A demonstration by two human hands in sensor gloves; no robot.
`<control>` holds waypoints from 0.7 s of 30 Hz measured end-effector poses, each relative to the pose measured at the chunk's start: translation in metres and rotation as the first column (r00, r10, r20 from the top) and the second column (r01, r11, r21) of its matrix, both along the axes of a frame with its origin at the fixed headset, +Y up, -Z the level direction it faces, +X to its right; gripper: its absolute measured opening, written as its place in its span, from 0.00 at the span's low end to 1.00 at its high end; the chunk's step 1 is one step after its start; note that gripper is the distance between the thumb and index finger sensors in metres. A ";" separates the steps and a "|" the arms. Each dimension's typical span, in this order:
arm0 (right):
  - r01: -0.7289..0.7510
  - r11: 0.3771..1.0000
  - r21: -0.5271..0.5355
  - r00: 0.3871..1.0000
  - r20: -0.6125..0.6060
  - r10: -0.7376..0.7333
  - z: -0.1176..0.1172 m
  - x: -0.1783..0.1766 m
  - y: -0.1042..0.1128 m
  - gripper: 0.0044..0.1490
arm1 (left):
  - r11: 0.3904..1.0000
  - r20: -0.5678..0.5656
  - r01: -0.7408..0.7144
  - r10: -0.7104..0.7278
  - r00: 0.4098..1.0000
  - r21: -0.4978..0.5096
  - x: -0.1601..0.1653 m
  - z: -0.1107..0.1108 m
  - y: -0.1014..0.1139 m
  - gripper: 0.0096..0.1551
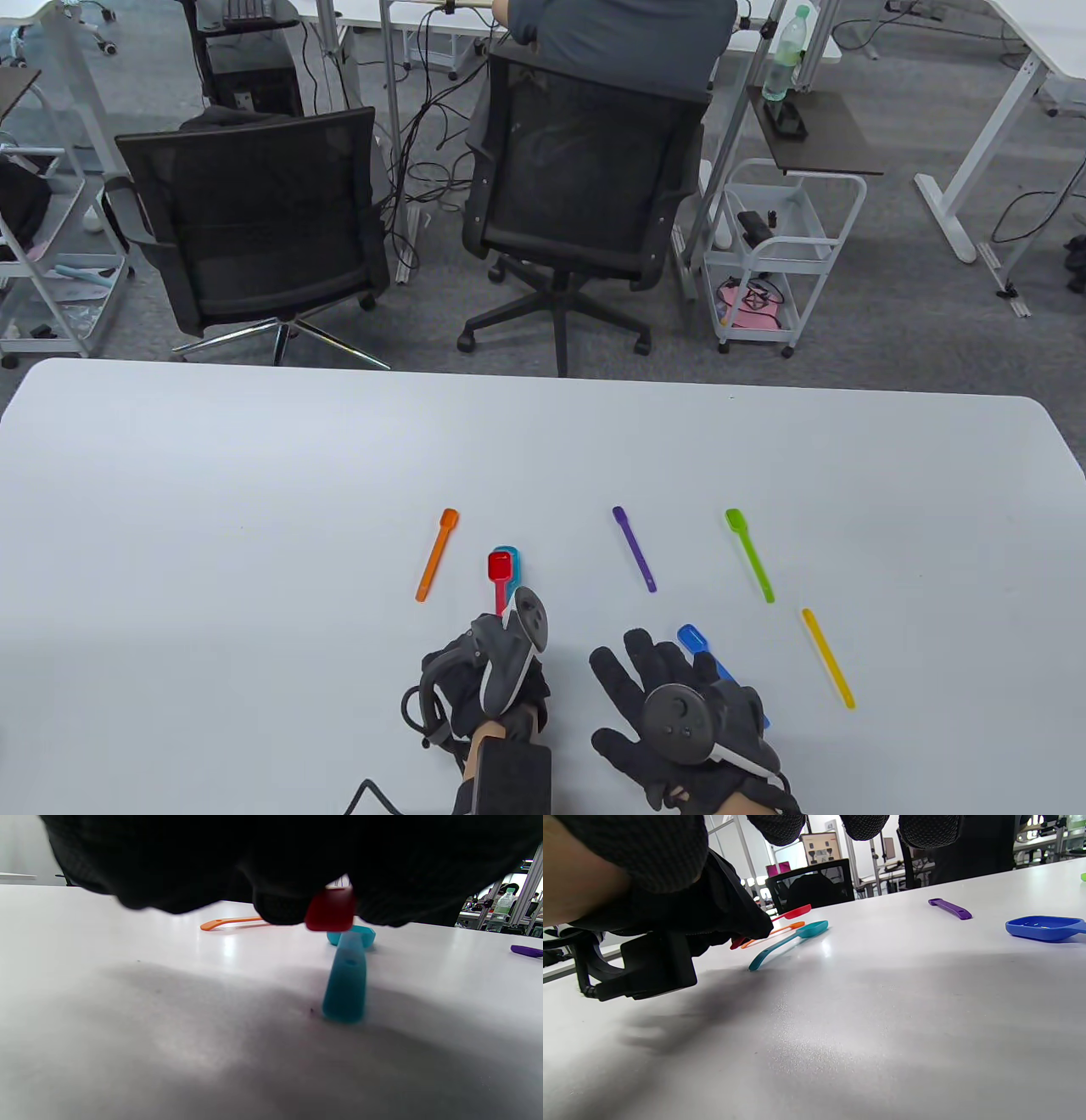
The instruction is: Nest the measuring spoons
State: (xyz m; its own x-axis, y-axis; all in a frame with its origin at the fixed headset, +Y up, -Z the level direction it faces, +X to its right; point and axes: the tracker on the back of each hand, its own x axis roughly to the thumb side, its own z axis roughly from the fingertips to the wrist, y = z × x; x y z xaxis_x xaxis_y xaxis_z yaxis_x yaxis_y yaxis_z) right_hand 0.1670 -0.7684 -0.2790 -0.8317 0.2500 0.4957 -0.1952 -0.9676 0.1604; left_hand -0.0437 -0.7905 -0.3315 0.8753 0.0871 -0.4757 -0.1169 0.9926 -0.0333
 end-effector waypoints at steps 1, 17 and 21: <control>0.000 1.000 0.000 1.000 0.000 0.000 0.000 0.000 0.000 0.54 | 1.000 -0.001 0.006 -0.006 1.000 -0.001 0.001 -0.001 -0.002 0.34; 0.013 1.000 -0.009 1.000 0.004 -0.013 -0.003 0.002 0.002 0.54 | 1.000 0.001 0.000 0.000 1.000 0.002 0.002 -0.004 -0.009 0.34; 0.015 1.000 -0.010 1.000 0.006 -0.015 -0.003 0.003 0.002 0.54 | 1.000 0.006 0.003 -0.003 1.000 -0.001 0.003 -0.003 -0.008 0.34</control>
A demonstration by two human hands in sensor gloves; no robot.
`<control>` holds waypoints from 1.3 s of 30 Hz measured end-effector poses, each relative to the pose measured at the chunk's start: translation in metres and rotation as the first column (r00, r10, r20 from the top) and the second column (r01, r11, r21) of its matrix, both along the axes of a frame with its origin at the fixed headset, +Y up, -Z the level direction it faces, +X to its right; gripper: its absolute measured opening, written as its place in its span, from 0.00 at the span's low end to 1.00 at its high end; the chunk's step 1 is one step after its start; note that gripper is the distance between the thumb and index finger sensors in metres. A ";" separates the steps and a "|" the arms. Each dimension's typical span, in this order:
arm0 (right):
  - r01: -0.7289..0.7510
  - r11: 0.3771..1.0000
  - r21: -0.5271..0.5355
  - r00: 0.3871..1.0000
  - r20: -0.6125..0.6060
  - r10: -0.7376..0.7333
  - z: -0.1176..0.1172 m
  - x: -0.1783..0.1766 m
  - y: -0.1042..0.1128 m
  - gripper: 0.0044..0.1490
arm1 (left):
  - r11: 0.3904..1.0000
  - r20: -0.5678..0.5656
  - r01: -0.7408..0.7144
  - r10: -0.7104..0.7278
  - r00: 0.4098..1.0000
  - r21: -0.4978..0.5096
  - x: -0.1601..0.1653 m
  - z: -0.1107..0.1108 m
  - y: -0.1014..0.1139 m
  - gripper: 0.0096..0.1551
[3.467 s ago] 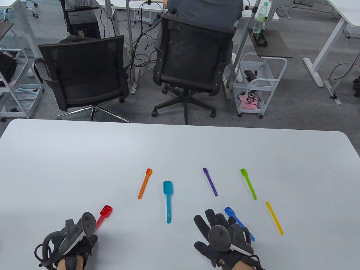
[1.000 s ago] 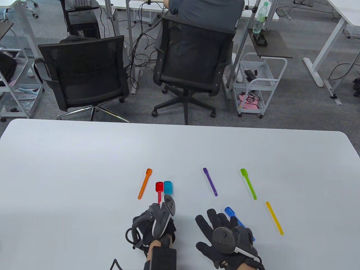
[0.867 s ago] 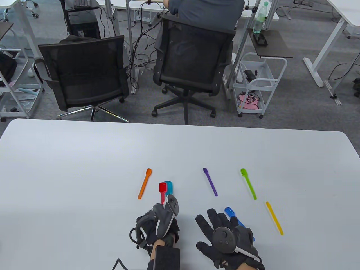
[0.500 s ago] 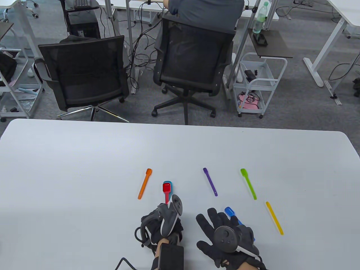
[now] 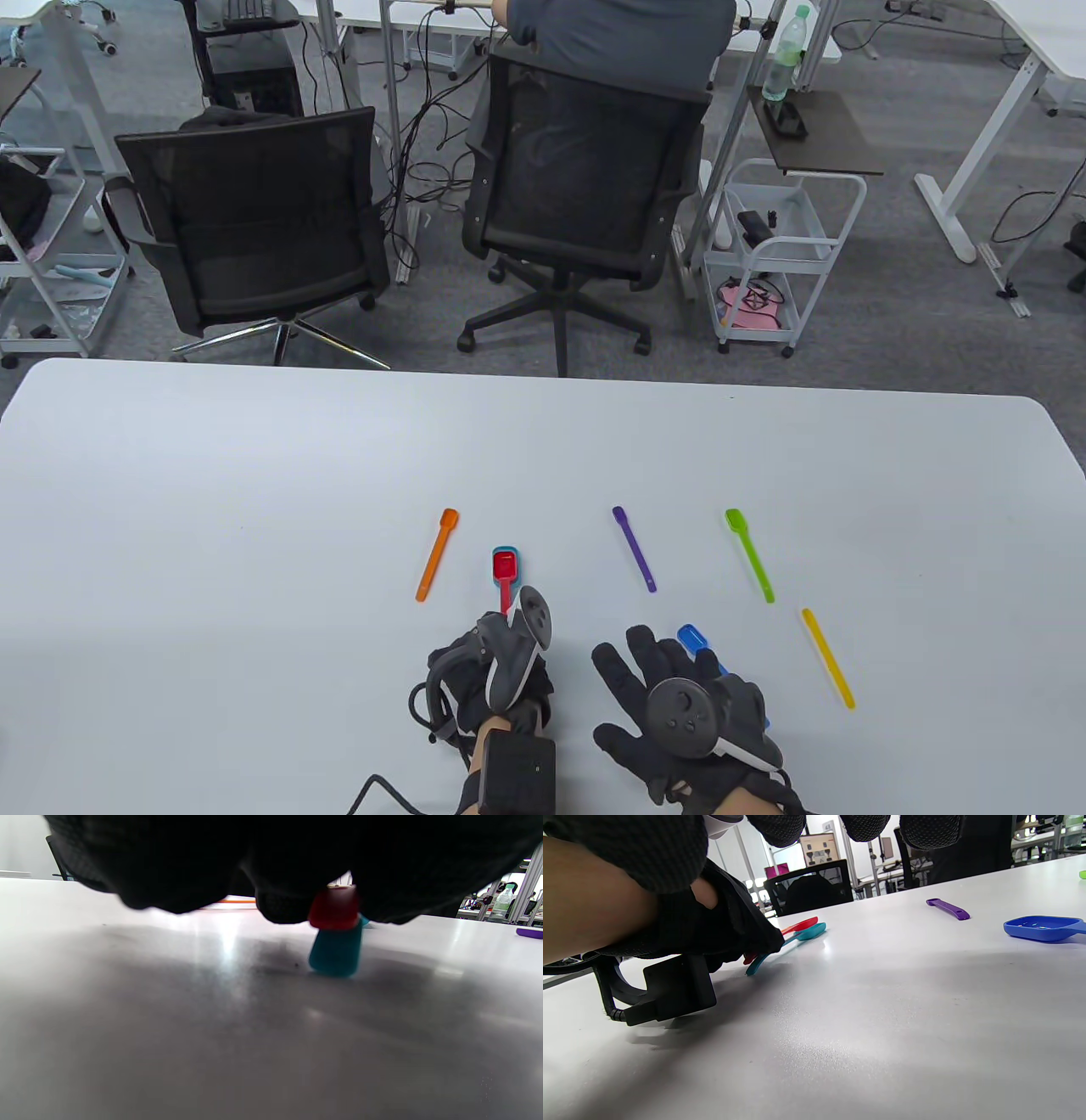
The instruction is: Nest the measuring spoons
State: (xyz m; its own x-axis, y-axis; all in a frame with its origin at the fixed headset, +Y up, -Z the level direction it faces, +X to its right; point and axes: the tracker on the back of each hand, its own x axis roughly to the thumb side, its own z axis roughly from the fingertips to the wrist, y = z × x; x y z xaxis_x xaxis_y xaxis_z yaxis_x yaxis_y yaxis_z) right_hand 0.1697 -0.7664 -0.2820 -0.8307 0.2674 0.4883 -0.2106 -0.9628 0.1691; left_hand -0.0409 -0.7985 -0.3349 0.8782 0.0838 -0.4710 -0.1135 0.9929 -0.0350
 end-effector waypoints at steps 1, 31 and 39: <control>0.001 1.000 0.000 1.000 0.000 -0.001 0.000 0.000 0.000 0.54 | 1.000 -0.001 0.000 0.000 1.000 -0.001 0.000 0.000 0.000 0.34; 0.006 1.000 -0.005 1.000 0.000 -0.006 0.000 0.000 0.002 0.54 | 0.999 0.005 -0.005 0.005 1.000 -0.047 0.000 0.000 0.001 0.35; 0.011 1.000 -0.007 1.000 0.004 -0.011 0.000 0.001 0.002 0.54 | 0.999 0.020 -0.006 0.007 1.000 -0.039 0.000 0.003 0.004 0.41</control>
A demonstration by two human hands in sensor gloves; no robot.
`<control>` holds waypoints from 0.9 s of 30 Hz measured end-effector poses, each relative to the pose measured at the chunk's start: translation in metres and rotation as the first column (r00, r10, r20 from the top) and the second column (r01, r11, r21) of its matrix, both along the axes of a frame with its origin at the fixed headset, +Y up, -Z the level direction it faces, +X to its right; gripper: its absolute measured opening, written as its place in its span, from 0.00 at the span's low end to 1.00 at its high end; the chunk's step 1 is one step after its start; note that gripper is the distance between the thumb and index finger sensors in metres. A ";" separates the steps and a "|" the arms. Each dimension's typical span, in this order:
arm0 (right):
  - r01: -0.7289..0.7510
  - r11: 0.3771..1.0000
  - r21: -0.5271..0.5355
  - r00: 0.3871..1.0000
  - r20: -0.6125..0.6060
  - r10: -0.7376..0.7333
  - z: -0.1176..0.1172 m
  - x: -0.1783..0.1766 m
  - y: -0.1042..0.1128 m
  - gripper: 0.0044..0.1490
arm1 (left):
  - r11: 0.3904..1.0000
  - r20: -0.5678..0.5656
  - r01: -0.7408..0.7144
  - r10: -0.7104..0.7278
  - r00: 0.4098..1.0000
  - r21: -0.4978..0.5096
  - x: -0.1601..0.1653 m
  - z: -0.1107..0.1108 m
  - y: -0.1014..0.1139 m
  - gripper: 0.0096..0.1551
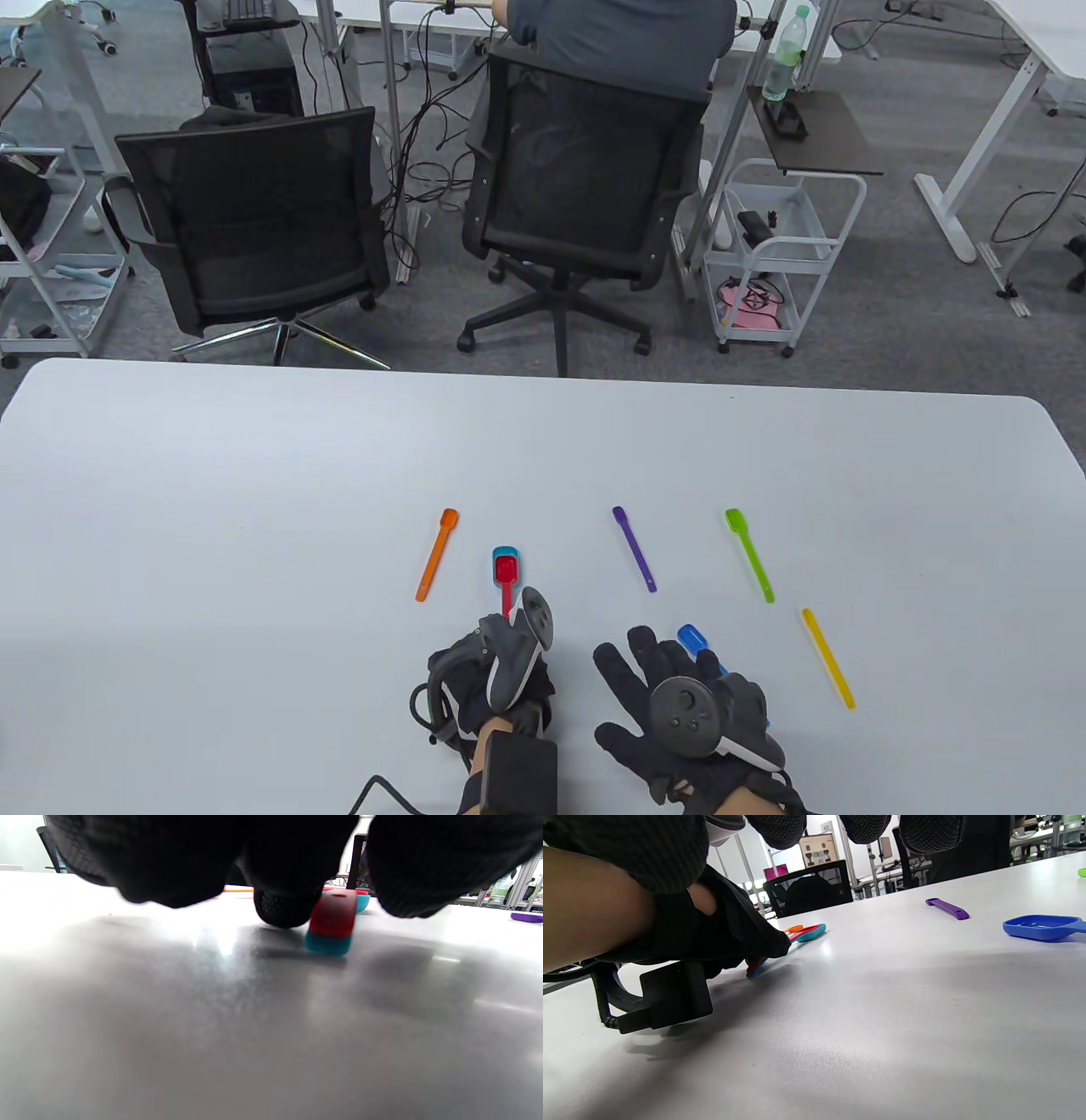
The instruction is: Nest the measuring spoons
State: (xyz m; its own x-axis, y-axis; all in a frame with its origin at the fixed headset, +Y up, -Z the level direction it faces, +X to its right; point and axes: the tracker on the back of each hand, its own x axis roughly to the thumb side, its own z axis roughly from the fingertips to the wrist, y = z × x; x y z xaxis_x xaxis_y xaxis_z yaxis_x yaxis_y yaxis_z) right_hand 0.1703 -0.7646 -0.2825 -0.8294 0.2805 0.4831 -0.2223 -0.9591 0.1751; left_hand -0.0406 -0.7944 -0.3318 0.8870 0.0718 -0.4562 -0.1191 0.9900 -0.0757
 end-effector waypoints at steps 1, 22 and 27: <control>0.002 1.000 -0.002 1.000 0.001 -0.002 0.000 0.000 0.000 0.54 | 1.000 0.006 0.002 -0.002 1.000 0.005 -0.001 0.001 0.002 0.43; 0.004 0.999 -0.046 1.000 0.024 -0.003 -0.005 0.006 -0.007 0.54 | 0.961 0.464 -0.087 -0.047 0.884 0.263 -0.092 0.072 0.100 0.58; -0.005 0.999 -0.051 1.000 0.028 0.006 -0.005 0.005 -0.007 0.54 | 0.986 0.544 -0.111 0.027 0.838 0.123 -0.123 0.071 0.077 0.69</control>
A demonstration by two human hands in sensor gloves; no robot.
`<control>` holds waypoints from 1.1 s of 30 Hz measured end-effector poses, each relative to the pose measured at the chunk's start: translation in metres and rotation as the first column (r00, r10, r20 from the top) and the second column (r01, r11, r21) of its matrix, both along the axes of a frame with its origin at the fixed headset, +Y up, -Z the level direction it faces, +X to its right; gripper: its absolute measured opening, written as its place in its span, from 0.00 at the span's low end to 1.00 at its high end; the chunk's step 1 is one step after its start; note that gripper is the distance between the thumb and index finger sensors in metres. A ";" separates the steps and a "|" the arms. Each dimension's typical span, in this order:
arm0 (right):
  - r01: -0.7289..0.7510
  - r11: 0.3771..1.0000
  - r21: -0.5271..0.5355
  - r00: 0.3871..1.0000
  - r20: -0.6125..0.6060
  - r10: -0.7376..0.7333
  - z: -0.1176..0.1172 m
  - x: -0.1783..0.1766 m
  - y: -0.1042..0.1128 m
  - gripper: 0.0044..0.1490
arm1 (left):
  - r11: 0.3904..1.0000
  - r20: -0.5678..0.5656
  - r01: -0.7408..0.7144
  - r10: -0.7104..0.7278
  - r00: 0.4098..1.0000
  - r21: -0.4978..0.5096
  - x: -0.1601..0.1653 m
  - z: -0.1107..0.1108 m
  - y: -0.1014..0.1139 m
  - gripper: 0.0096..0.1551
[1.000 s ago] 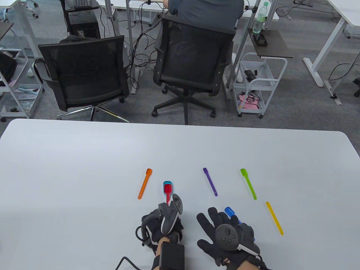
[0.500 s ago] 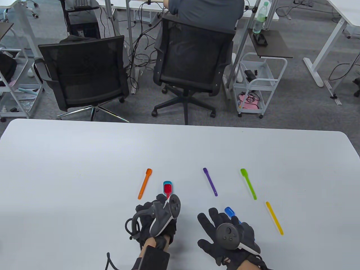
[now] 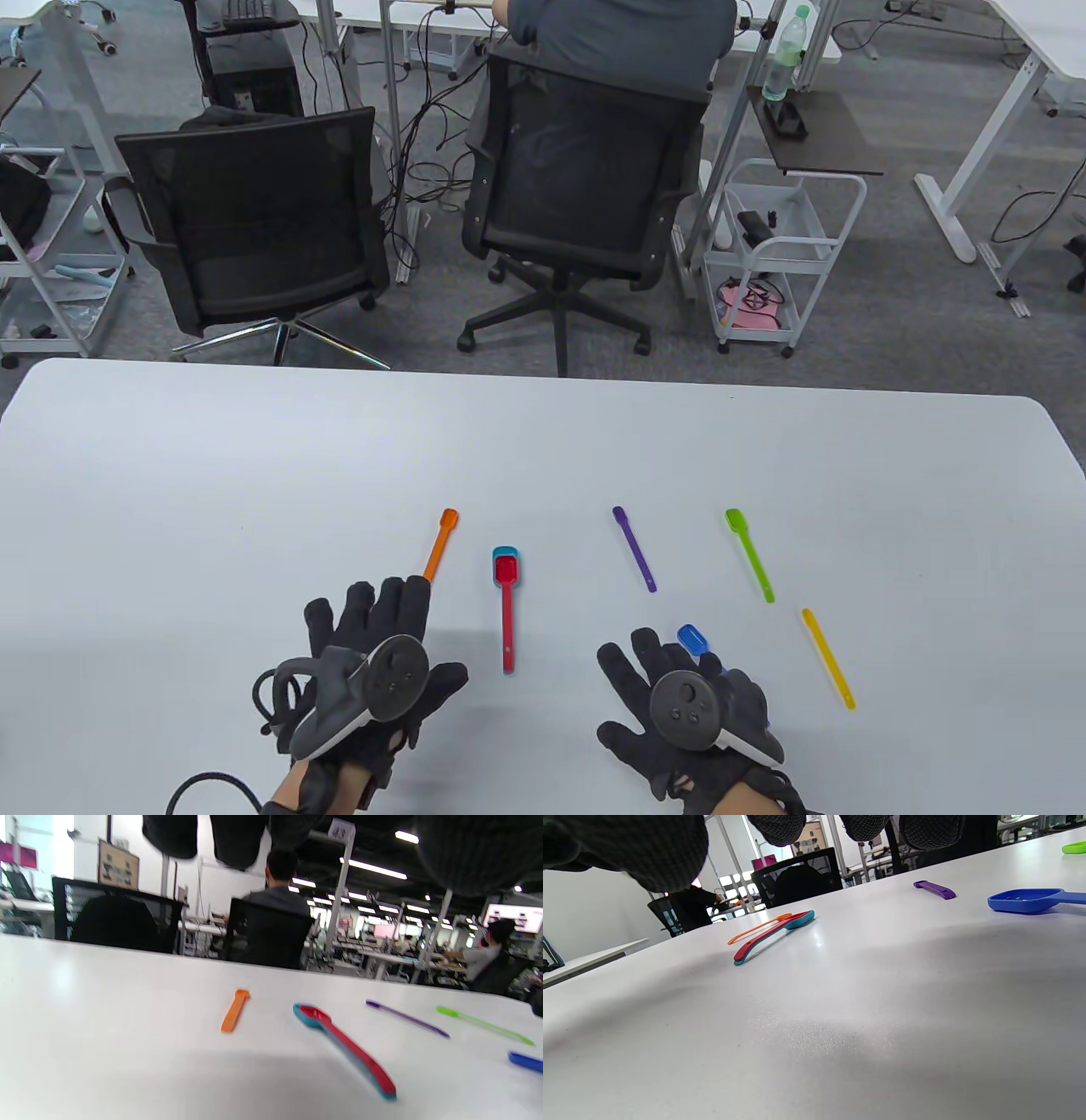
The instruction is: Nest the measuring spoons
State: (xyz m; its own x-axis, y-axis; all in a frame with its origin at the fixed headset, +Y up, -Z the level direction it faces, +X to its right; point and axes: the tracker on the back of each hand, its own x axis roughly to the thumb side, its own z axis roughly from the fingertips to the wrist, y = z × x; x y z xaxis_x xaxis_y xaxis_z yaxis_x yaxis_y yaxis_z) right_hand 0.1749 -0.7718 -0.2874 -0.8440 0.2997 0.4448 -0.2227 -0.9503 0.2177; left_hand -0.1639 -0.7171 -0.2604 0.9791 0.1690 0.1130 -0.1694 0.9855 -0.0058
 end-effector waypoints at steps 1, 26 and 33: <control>-0.006 1.000 -0.003 1.000 0.002 0.006 -0.001 -0.001 -0.001 0.54 | 0.999 -0.004 0.000 0.000 1.000 -0.036 -0.006 -0.001 -0.007 0.71; 0.119 0.990 0.072 0.982 0.142 -0.128 -0.017 0.030 0.021 0.55 | 0.985 0.036 -0.121 0.126 0.991 -0.120 -0.036 0.006 -0.036 0.71; 0.108 0.988 0.107 0.942 0.305 -0.136 -0.034 0.071 0.029 0.59 | 0.985 0.032 -0.129 0.134 0.991 -0.115 -0.037 0.006 -0.036 0.71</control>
